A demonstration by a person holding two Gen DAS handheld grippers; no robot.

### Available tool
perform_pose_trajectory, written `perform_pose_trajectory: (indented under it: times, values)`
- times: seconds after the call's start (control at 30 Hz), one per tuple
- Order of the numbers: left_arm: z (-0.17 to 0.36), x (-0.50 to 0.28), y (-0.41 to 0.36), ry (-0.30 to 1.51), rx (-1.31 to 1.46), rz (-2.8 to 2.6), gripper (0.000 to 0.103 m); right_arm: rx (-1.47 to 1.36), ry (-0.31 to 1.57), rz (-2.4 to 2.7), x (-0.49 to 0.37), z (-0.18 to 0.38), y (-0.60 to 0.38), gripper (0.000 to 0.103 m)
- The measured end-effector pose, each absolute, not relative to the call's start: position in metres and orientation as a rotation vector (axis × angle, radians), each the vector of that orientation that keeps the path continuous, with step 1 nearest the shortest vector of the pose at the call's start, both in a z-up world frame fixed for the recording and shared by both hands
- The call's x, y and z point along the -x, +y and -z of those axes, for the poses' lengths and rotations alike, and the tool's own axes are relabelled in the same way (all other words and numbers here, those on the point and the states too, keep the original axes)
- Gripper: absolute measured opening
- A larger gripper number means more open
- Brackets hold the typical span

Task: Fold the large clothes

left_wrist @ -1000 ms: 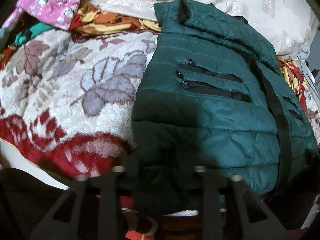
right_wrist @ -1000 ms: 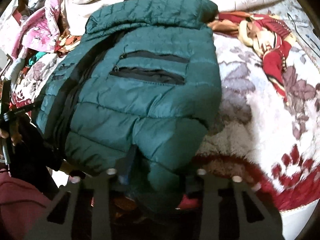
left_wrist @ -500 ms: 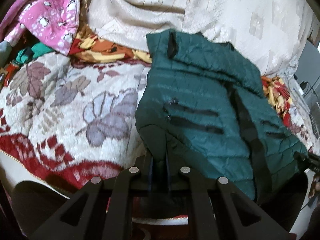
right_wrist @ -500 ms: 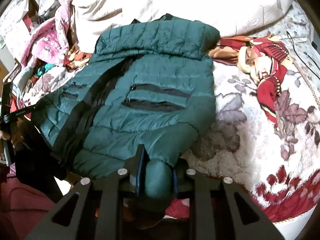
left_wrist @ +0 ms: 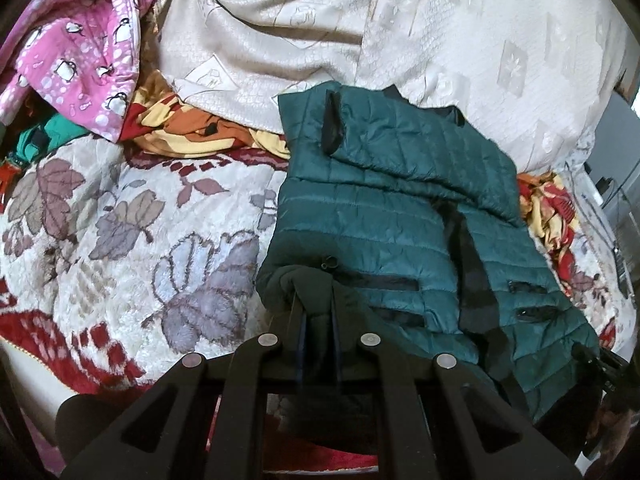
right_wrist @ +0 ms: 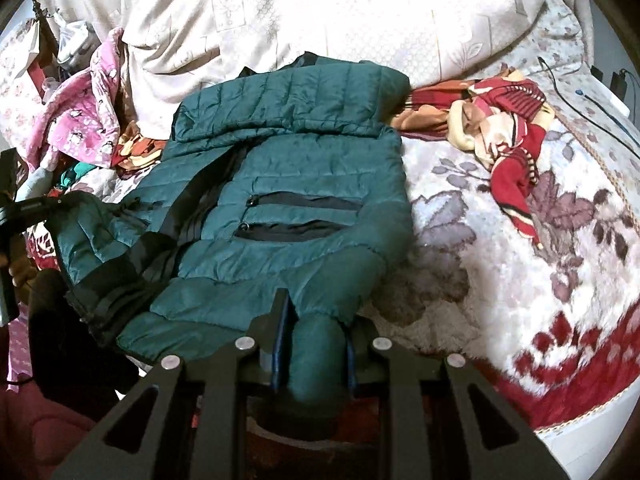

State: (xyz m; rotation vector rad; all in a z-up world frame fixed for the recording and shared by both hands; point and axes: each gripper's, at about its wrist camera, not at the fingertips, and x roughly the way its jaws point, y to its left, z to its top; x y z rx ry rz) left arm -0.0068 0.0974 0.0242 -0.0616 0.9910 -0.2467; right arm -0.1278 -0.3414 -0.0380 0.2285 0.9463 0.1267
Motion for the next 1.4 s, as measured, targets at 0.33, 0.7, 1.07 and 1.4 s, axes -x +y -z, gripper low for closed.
perform_pose_trajectory:
  times: [0.33, 0.7, 1.07, 1.4]
  values:
    - [-0.022, 0.008, 0.091, 1.013, 0.035, 0.197, 0.000, -0.347, 1.051, -0.164, 0.120, 0.076, -0.348, 0.035]
    - [-0.037, 0.005, 0.099, 0.961, 0.094, 0.209, 0.000, -0.389, 0.909, -0.183, 0.118, 0.042, -0.362, 0.019]
    - [-0.071, -0.024, 0.108, 0.872, 0.198, 0.223, 0.000, -0.373, 0.777, -0.163, 0.072, -0.012, -0.372, 0.019]
    - [-0.096, -0.066, 0.097, 0.776, 0.236, 0.215, 0.000, -0.389, 0.729, -0.131, 0.011, -0.029, -0.393, 0.019]
